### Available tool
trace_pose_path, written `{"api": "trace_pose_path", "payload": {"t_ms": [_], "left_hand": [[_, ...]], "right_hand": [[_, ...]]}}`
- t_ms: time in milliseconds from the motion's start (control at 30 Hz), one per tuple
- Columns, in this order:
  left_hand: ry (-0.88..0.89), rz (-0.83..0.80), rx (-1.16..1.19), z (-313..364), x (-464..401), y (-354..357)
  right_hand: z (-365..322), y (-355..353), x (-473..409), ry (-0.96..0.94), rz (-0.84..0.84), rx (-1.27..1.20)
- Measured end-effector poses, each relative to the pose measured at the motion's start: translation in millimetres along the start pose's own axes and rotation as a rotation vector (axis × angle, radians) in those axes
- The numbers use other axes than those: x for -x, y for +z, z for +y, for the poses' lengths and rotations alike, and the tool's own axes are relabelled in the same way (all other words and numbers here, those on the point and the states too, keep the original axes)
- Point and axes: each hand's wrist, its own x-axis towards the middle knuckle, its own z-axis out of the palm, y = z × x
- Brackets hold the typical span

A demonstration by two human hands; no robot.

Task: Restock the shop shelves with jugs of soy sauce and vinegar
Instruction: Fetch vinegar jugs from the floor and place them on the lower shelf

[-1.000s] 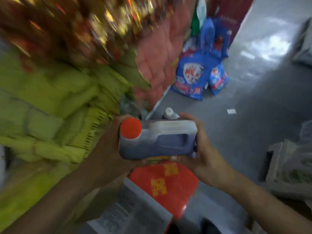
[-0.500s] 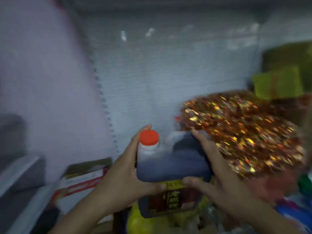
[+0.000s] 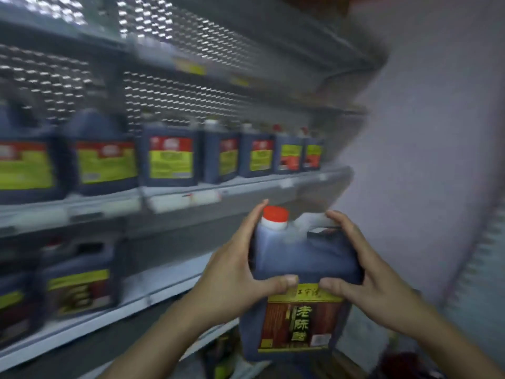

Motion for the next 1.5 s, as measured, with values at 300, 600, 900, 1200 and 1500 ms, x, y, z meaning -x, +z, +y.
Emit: {"api": "trace_pose_path", "payload": {"t_ms": [300,600,900,1200,1500], "left_hand": [[-0.266,0.121,-0.121,-185,30,-133],[-0.428,0.147,-0.057,-303,-11,-141],[-0.543,0.43,-0.189,-348,-38,-125],[-0.6,0.63,-0.352,-355,-20,-111],[-0.623,0.754,-0.5,-353,-22,-100]], "right_hand": [[51,221,-150,0.033,-0.268,-0.262],[137,291,-240,0.106,-0.394,-0.314],[207,340,-317,0.047,-0.519,-0.39],[209,378,-343,-0.219,-0.702,-0.458],[205,383,-349,-0.298,-0.691,-0.472]]}}
